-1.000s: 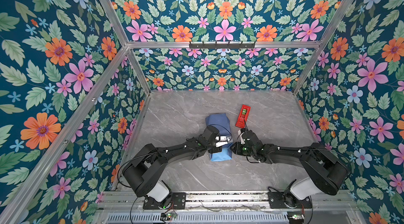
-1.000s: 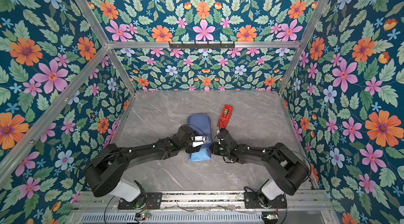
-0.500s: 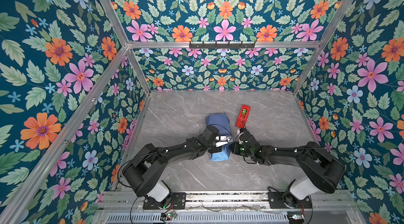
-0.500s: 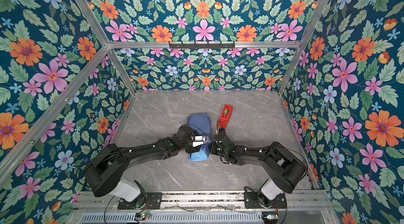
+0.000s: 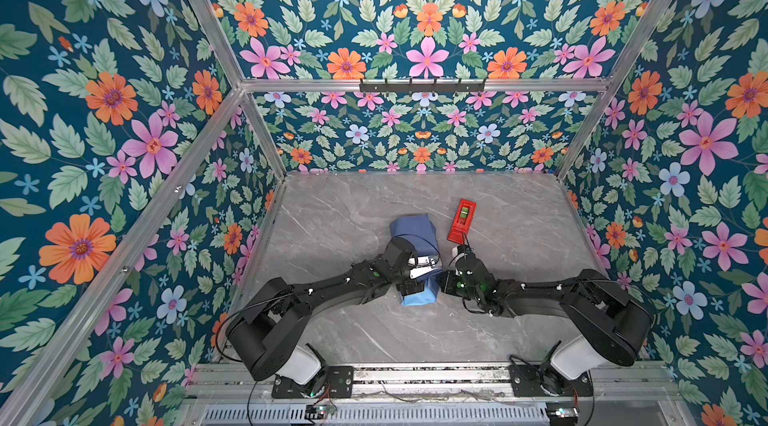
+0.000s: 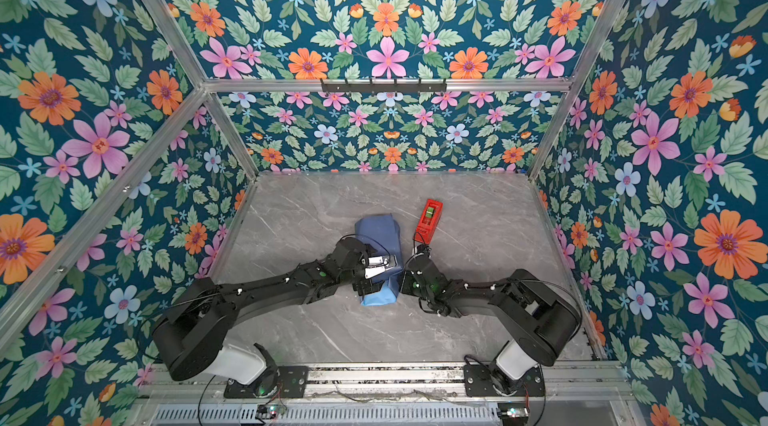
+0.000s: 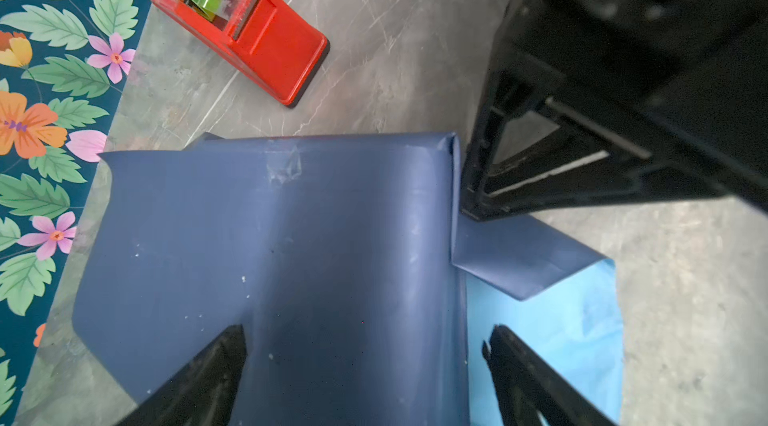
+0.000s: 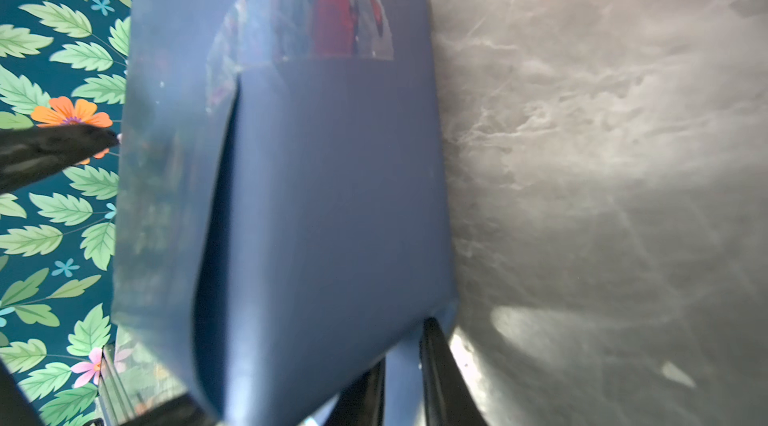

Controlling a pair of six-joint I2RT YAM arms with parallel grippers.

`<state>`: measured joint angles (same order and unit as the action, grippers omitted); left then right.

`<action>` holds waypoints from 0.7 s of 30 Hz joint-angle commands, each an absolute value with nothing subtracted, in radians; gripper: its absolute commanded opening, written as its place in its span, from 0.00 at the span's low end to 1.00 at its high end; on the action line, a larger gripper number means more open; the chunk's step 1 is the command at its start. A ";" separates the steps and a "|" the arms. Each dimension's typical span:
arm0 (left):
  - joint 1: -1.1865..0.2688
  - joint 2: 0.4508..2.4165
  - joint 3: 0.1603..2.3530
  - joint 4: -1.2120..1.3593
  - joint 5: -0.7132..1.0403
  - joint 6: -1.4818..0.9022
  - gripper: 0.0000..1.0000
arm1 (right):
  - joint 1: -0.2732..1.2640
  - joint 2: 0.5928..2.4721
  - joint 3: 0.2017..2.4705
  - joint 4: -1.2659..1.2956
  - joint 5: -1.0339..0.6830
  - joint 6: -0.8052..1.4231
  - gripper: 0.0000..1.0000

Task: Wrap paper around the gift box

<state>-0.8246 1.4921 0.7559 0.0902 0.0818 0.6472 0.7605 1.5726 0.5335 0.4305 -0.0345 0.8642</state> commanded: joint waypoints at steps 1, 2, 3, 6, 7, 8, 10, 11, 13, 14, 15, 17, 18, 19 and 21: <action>-0.824 1.489 0.756 0.147 0.107 0.585 0.99 | 0.763 1.577 0.533 0.462 -0.023 0.874 0.19; -0.825 1.492 0.759 0.152 0.107 0.576 1.00 | 0.764 1.577 0.531 0.463 -0.024 0.874 0.18; -0.824 1.497 0.761 0.160 0.105 0.565 1.00 | 0.764 1.575 0.529 0.464 -0.022 0.874 0.18; -0.824 1.517 0.771 0.185 0.089 0.523 1.00 | 0.765 1.570 0.525 0.463 -0.020 0.874 0.18; -0.825 1.524 0.774 0.192 0.087 0.509 1.00 | 0.765 1.568 0.523 0.464 -0.019 0.875 0.18; -0.825 1.530 0.776 0.200 0.086 0.498 1.00 | 0.765 1.566 0.522 0.463 -0.017 0.874 0.18; -0.826 1.542 0.778 0.216 0.087 0.481 1.00 | 0.765 1.562 0.521 0.462 -0.015 0.873 0.18; -0.826 1.545 0.776 0.224 0.089 0.475 1.00 | 0.765 1.562 0.520 0.462 -0.014 0.873 0.18; -0.825 1.553 0.776 0.241 0.087 0.461 1.00 | 0.765 1.560 0.518 0.462 -0.012 0.873 0.17; -0.828 1.557 0.776 0.244 0.090 0.456 1.00 | 0.765 1.560 0.517 0.462 -0.012 0.873 0.17; -0.828 1.562 0.777 0.245 0.092 0.454 1.00 | 0.765 1.561 0.517 0.463 -0.012 0.874 0.17; -0.829 1.566 0.775 0.250 0.095 0.449 1.00 | 0.765 1.562 0.518 0.466 -0.012 0.875 0.17; -0.830 1.566 0.772 0.252 0.104 0.449 1.00 | 0.767 1.563 0.517 0.468 -0.012 0.876 0.17; -0.831 1.565 0.768 0.259 0.111 0.449 1.00 | 0.767 1.565 0.516 0.471 -0.011 0.877 0.17; -0.830 1.565 0.761 0.265 0.121 0.449 1.00 | 0.767 1.567 0.515 0.476 -0.011 0.879 0.17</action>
<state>-0.8299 1.5642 0.7650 0.2306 0.1028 0.4641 0.7658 1.5646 0.5159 0.4461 -0.0238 0.8700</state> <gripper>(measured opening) 0.995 0.168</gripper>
